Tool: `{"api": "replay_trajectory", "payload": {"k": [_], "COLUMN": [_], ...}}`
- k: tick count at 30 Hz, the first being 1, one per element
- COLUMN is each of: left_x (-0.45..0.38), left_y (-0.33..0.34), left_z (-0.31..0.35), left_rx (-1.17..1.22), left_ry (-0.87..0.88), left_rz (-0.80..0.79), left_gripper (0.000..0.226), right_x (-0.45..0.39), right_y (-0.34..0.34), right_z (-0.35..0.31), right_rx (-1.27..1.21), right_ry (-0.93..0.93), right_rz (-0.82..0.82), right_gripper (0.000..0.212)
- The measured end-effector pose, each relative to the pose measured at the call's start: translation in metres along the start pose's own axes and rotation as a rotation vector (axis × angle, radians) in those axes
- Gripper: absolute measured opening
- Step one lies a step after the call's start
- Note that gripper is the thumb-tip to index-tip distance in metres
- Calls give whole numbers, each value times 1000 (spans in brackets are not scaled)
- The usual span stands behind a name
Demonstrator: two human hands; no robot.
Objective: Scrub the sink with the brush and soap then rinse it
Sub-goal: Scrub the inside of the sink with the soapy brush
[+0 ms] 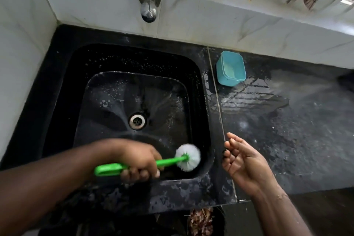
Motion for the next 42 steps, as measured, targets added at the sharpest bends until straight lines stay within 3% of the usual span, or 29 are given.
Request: {"api": "replay_trajectory", "payload": {"k": [5,7,10,13,16,18,22,24,26,28,30,33,38,42], "left_x": [-12,-26,-24,10,39,30,-28,-55,-67,-68,-65,-43,-8,5], "left_y": [-59,-68,-42,16,40,27,-26,-64,-98,-111,-101,-57,18,-29], "left_z": [60,79,72,29,-6,0,44,67,84,89,87,69,24,37], "left_rx": [177,217,84,-165,-82,-20,80,65,-46,-360,-755,-1147,-1276,-1109], "left_ry": [277,340,290,154,81,166,261,257,217,90,-24,-135,-125,-129], "left_rz": [488,570,462,155,15,134,465,632,770,814,730,525,369,639], "left_gripper": [5,9,11,20,27,28,6,19,33,30,28,30,35,32], "right_x": [1,3,4,4,3,3,7,12,17,21,23,25,19,18], "right_y": [6,6,5,5,5,7,4,-1,-6,-11,-16,-19,-8,-5], "right_z": [-6,-4,1,6,7,7,7,8,10,11,12,14,10,4], "right_rx": [4,6,0,-9,-23,-17,-7,6,13,14,11,1,0,4], "right_ry": [-23,-18,-9,8,12,11,-2,-5,-10,-18,-19,-9,-3,-29], "right_rz": [-11,-11,-14,-8,-7,-5,5,16,20,21,22,28,18,5], "right_gripper": [25,24,24,23,22,22,23,23,25,27,28,26,25,27]}}
Point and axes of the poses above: each hand's wrist, its own x-axis away from the middle knuckle, its own y-axis out of the palm, z = x × y, the point moved 7 cm from there along -x, towards the middle knuckle, and after that the axes turned 2 degrees about y, right-handed, at the moved point
